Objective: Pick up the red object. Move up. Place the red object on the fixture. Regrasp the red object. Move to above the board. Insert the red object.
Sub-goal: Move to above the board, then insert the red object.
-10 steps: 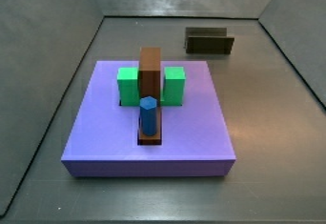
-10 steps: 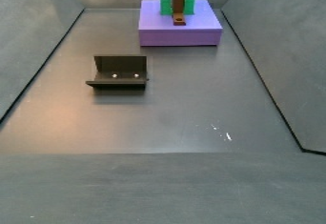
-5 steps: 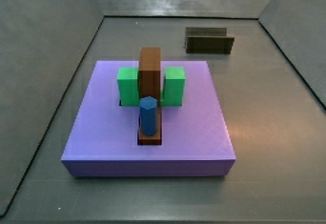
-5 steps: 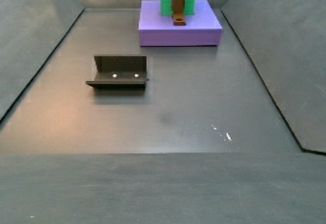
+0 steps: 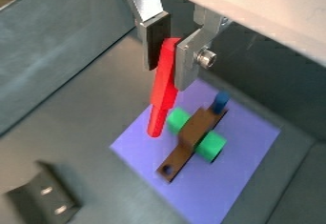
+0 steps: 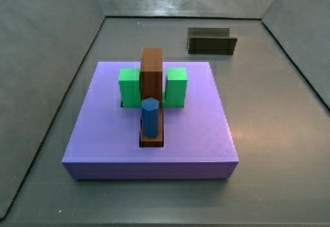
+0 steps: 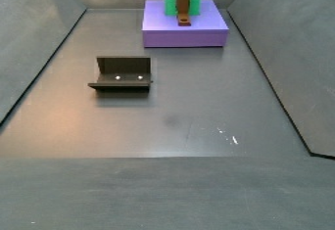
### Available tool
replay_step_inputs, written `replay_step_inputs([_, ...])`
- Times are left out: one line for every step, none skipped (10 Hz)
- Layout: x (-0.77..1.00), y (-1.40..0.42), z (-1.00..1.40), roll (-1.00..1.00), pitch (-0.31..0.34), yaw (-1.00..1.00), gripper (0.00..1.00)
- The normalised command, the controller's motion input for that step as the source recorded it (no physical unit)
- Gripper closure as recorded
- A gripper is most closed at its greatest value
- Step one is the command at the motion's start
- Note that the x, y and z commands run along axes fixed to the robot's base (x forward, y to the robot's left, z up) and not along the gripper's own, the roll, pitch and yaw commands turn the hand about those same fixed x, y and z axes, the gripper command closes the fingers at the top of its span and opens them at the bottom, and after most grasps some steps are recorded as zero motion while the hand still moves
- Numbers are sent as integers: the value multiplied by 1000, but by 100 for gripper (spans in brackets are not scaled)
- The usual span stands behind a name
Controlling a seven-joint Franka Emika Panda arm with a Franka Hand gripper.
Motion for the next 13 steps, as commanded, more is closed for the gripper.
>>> replay_step_inputs([-67,-11,8,-422,0,2,100])
replay_step_inputs([-52,-4,-8,-279,-19,3,100])
replay_step_inputs([29,0,0,-73,6,0,100])
replay_step_inputs([60,29,-249,-421,79,-109,100])
replay_step_inputs([60,71,-180,-464,4,-246,100])
replay_step_inputs([183,297,-454,-334,0,-346,100])
replay_step_inputs([126,337,-514,-310,0,-366,100])
replay_step_inputs([51,309,-469,-337,0,-374,100])
replay_step_inputs([-9,226,-266,-439,0,-406,100])
replay_step_inputs([-46,86,-100,-500,19,-349,100])
replay_step_inputs([-40,60,-71,-500,54,-274,100])
replay_step_inputs([-34,60,-71,-500,63,-260,100])
replay_step_inputs([0,97,-111,-500,10,-243,100])
